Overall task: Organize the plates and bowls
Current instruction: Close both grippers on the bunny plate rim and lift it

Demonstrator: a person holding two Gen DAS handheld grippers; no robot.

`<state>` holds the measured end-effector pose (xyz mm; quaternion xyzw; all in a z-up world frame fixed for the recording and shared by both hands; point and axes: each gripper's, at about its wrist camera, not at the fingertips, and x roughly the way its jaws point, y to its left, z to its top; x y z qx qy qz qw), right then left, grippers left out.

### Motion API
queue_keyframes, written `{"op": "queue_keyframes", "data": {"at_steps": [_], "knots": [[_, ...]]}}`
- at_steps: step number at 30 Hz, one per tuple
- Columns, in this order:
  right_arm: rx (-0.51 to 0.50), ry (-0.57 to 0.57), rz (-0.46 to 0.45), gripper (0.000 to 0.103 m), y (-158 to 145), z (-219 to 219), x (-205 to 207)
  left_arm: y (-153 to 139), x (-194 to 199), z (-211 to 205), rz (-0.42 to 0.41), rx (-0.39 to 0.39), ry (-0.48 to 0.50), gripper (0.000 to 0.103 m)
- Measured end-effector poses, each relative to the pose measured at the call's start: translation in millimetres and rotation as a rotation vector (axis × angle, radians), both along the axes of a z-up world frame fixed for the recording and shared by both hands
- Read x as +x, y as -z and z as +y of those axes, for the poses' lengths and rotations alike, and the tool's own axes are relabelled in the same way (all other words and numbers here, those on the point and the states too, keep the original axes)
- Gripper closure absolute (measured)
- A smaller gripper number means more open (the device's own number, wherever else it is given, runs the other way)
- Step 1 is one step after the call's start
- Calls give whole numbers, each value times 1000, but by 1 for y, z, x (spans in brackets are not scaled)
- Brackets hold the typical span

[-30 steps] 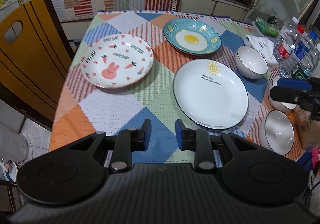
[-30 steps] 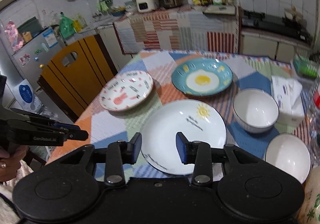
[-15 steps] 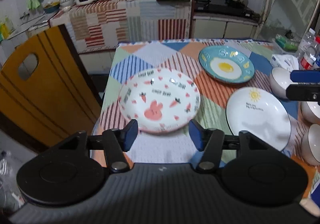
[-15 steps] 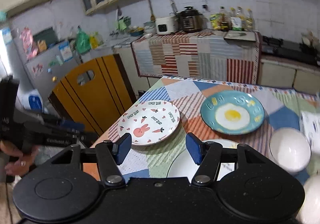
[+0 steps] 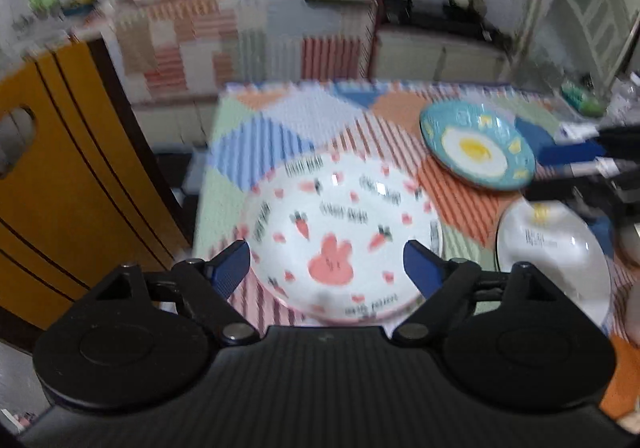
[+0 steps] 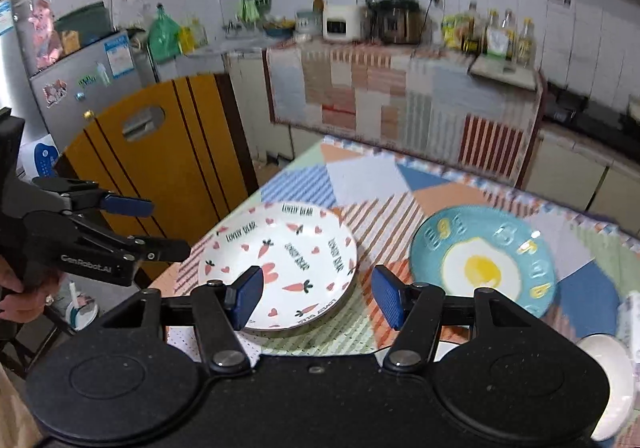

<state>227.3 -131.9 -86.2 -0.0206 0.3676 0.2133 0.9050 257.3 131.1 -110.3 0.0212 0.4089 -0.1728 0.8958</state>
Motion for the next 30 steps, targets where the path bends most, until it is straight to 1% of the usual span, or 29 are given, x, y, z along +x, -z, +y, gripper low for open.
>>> {"op": "queue_keyframes", "data": {"at_steps": [3,4,6,9,12,14,16,17,18,19,20,22,24,25,26,28,29,30], "knots": [[76,64,20,40,20,-1,19,17,10,8,58,-63,-14,21],[98,83,39,40,29,0,26,23,14,10,69,-65,-19,21],[116,101,66,40,43,3,38,33,20,9,79,-42,-22,23],[119,99,94,40,61,6,52,49,30,10,104,-17,-31,23],[146,92,128,40,78,4,65,65,41,15,129,-23,-59,26],[150,108,153,41,90,3,72,74,49,18,145,-38,-80,27],[141,125,167,41,101,3,77,82,57,19,169,-47,-86,29],[141,125,175,42,105,3,80,86,62,18,180,-39,-89,34],[139,126,182,42,109,2,83,89,65,17,185,-28,-91,35],[137,129,191,44,113,1,86,91,67,17,186,-20,-94,37],[144,133,199,48,116,-1,88,93,69,16,189,-18,-95,42],[180,139,224,54,121,-4,92,96,71,17,192,-24,-99,46],[214,146,244,56,124,-6,95,96,71,15,192,-13,-88,57],[222,148,251,60,125,-6,96,96,71,14,192,-1,-84,59],[220,149,261,69,126,-6,97,95,70,13,197,-6,-78,64],[230,144,282,80,129,-6,100,94,72,14,215,-10,-91,65],[241,140,288,86,129,-6,101,94,73,15,226,-13,-99,67],[248,136,292,89,129,-5,101,93,75,16,238,-17,-105,69]]}}
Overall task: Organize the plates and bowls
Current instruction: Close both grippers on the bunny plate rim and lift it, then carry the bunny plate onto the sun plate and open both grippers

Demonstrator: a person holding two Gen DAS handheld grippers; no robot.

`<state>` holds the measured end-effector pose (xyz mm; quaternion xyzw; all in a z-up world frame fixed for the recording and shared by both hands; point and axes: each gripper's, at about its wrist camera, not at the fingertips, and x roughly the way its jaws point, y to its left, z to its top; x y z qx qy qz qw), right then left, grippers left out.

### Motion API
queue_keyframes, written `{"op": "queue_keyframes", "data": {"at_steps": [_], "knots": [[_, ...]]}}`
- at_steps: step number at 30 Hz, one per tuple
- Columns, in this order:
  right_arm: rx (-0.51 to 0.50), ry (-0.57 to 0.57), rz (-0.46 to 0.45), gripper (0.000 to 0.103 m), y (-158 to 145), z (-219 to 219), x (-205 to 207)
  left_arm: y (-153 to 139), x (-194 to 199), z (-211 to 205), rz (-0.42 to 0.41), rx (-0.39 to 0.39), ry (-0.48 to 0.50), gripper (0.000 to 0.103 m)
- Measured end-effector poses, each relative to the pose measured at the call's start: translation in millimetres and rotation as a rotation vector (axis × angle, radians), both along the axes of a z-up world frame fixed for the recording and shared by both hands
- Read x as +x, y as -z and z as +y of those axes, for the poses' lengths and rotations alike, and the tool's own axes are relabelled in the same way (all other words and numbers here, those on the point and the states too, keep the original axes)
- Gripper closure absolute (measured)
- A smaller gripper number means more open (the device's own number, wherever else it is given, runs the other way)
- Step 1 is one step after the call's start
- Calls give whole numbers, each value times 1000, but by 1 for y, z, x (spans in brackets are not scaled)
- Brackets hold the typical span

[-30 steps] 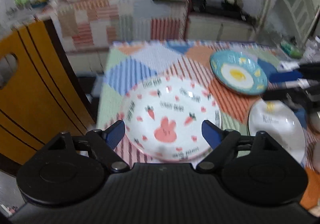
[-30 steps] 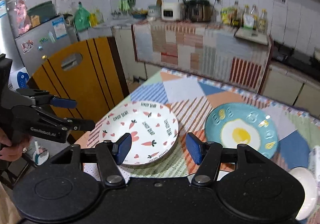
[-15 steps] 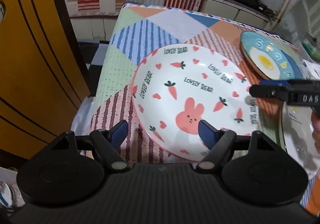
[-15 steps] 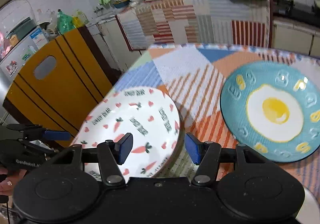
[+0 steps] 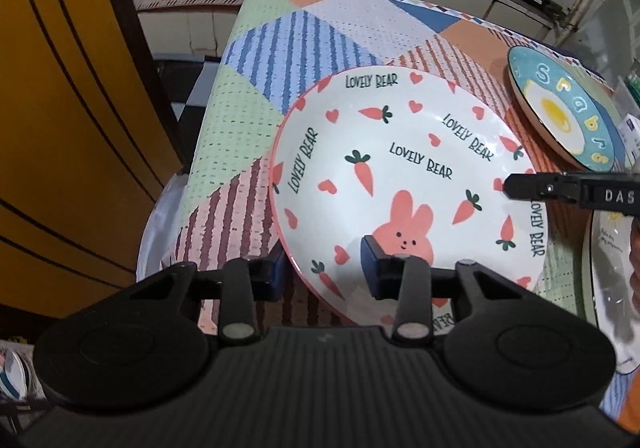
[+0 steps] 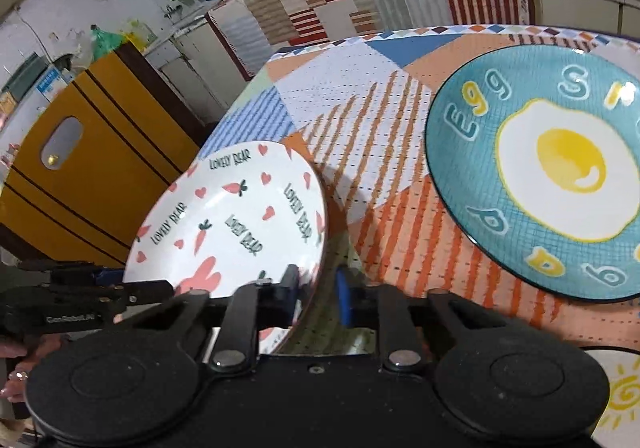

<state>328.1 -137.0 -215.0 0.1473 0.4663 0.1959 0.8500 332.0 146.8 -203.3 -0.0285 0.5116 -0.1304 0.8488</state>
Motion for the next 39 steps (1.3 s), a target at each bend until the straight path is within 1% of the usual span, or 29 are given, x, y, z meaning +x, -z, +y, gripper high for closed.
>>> {"op": "queue_keyframes", "data": {"at_steps": [3,7,8,11,13,16,19,23,27,34,39], "knots": [[1,10,11,89,0,2,1,-1,4,0,23,0,-6,69],[75,35,57,88,11,-1,10,-1,7,-1,41,6,-6,69],[79,43,58,88,11,-1,9,-2,8,-1,50,6,-11,69],[43,22,51,87,7,3,7,-3,11,-2,79,11,-12,69],[32,6,47,87,2,4,4,-6,9,0,98,-13,-9,69],[24,-23,41,87,-11,1,-1,-16,0,1,105,-41,1,69],[20,-38,38,87,-24,-4,-10,-32,-15,-6,89,-27,13,69],[30,-54,25,87,-43,-14,-27,-53,-34,-12,68,-25,22,69],[16,-65,9,87,-64,-20,-48,-75,-54,-19,61,-24,40,69],[36,-54,11,86,-96,-36,-96,-114,-97,-37,7,7,64,69],[47,-28,0,86,-114,-54,-132,-130,-125,-57,-26,4,120,69]]}}
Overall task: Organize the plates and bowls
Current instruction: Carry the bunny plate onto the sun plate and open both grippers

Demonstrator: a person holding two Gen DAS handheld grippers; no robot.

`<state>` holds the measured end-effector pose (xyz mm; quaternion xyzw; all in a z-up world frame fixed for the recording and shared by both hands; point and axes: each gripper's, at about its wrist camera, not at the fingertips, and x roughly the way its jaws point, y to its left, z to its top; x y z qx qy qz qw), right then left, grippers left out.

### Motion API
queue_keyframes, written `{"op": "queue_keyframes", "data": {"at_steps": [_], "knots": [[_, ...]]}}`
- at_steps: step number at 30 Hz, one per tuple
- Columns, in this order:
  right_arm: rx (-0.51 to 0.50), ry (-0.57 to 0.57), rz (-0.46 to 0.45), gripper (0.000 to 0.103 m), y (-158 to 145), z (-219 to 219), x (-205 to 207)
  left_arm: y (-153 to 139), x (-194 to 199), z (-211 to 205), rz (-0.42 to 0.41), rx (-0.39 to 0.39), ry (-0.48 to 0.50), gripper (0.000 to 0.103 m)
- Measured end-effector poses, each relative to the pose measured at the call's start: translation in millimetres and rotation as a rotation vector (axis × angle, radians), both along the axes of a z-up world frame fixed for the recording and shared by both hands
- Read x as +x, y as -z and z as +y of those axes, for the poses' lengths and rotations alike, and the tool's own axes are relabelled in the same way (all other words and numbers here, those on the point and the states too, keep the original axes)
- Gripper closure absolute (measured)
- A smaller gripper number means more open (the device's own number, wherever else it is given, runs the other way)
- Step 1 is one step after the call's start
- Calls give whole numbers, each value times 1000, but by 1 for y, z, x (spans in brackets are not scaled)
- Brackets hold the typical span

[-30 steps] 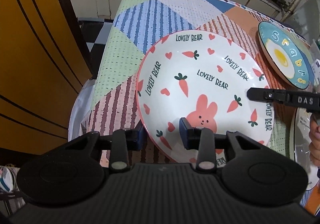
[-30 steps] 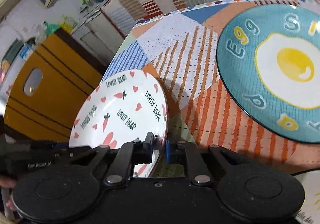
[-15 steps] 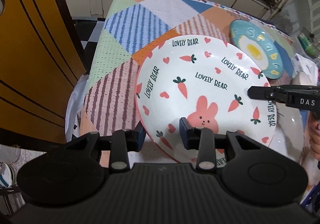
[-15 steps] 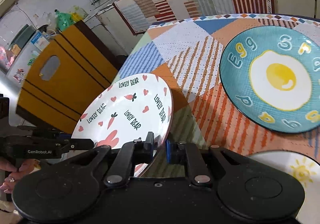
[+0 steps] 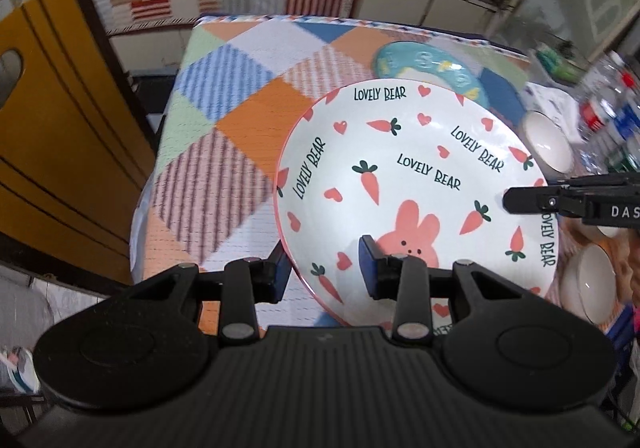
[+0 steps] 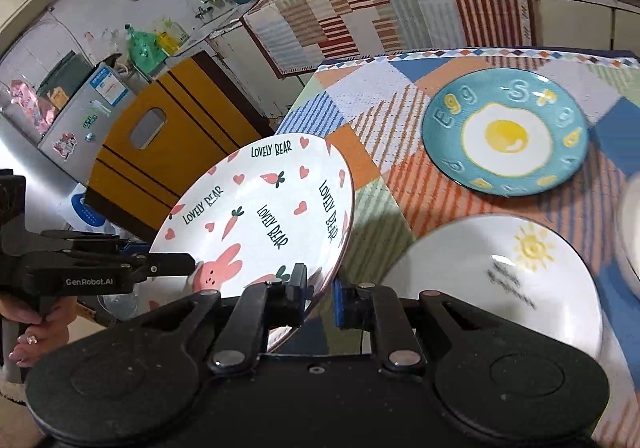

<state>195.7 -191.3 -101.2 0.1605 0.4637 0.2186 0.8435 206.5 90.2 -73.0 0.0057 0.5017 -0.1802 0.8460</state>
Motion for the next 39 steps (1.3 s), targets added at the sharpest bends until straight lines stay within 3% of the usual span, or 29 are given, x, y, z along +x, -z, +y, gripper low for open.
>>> {"op": "queue_keyframes", "data": {"at_steps": [10,18,39], "knots": [[36,98,-28,85,-9,-47,-63,-19,-32,-54,-52,46,114,69],[42,166,-12,85,1,-76,-82,-11,-29,-91,-41,50,179,68],[12,224,106,85,62,-120,-56,67,18,-140,93,39,195,68]]}}
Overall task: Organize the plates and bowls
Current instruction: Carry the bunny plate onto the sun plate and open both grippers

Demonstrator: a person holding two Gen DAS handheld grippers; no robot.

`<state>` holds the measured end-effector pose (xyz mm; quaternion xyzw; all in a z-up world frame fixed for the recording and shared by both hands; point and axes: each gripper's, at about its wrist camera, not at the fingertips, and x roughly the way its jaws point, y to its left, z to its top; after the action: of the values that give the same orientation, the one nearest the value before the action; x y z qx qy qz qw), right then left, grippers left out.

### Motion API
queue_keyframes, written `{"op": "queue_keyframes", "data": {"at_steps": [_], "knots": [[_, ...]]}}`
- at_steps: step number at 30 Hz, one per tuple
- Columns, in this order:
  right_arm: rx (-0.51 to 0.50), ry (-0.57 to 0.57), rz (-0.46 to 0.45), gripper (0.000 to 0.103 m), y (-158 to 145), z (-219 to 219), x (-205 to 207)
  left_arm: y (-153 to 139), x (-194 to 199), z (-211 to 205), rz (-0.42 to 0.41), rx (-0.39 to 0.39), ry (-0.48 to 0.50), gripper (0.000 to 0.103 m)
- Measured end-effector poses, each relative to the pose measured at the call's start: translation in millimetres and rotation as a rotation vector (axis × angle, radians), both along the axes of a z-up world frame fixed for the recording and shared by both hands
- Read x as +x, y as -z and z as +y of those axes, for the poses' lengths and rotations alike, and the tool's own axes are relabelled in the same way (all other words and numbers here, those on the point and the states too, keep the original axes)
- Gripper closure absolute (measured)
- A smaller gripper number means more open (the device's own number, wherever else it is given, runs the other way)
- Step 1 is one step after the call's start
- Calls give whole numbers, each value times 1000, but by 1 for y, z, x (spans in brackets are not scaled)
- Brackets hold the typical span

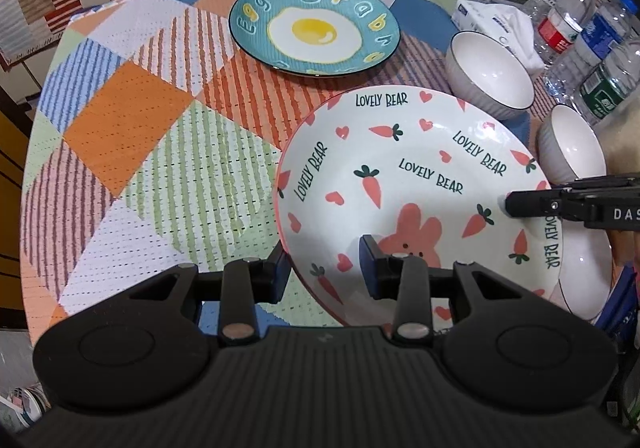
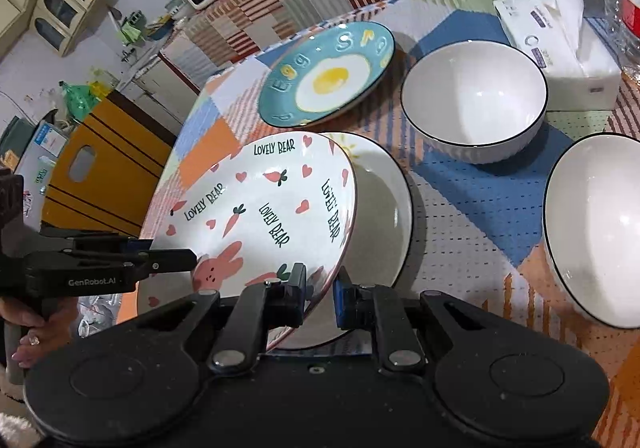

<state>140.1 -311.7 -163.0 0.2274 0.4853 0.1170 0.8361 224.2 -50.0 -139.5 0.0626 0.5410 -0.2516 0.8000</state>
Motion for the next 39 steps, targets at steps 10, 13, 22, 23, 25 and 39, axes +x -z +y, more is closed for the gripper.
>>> {"op": "queue_keyframes", "data": {"at_steps": [10,13,22,23,25,39], "knots": [[-54,-17,62,83,11,1,15,21,14,-5,67,-9,27,68],[-62,-17,74,83,12,2,17,24,14,-4,80,-10,24,68],[-100,5,129,82,12,10,24,24,13,-5,65,8,35,68],[-108,8,133,81,11,12,25,25,13,-5,67,7,34,68],[-125,11,139,81,11,15,25,27,15,-3,79,-2,30,68],[-369,21,149,72,1,44,28,41,16,-3,124,-28,41,68]]}}
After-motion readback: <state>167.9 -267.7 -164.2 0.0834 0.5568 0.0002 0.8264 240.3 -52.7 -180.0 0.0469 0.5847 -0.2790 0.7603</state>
